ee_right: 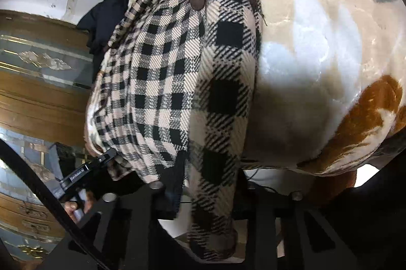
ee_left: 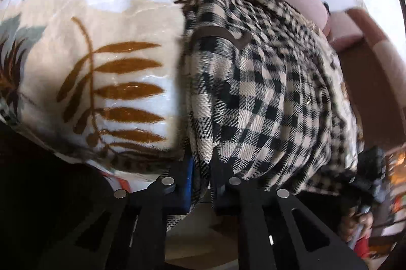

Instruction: Fold large clothes

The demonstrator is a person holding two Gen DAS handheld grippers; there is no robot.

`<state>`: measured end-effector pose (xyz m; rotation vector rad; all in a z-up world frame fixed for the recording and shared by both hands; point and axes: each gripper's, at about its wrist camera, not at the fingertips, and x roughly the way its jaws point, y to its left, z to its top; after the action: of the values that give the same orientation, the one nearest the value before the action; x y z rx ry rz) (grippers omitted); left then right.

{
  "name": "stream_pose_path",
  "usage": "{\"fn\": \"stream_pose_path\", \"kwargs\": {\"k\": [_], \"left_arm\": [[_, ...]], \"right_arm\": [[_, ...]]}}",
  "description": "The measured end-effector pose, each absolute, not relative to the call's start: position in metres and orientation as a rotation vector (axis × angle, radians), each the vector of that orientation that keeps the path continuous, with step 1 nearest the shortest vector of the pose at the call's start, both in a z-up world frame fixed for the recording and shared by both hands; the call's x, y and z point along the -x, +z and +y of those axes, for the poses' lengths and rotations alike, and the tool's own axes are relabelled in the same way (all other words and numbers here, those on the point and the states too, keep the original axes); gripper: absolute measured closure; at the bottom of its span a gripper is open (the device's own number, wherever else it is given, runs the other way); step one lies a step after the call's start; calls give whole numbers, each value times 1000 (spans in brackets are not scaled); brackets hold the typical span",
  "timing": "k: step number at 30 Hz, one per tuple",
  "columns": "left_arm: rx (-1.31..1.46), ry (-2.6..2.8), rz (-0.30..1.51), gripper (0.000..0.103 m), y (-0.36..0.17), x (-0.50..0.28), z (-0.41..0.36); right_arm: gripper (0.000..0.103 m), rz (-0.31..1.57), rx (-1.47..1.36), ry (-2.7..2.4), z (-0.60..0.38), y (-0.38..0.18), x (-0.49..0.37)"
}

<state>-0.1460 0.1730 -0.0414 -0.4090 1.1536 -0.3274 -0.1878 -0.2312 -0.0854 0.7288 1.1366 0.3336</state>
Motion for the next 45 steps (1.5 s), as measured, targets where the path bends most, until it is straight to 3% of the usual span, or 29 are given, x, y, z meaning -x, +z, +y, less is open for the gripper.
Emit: {"fn": "stream_pose_path", "kwargs": {"k": [3,9,23,36,45], "left_arm": [[464,-340,1124,96,-33,154,184],[506,-374,1039,97,-1,184,201],[583,-484,1008,97,39,130,186],[585,-379,894,97,88,-71,166],[557,-247,905,97,54,-187,157]], "right_arm": [[93,1103,-729,347,-232,-77,192],[95,1047,-746,422,-243,-54,215],[95,1021,-583,525,-221,0,164],[95,834,-548,345,-254,57,-21],[94,867,-565,156,-294,22,-131]]}}
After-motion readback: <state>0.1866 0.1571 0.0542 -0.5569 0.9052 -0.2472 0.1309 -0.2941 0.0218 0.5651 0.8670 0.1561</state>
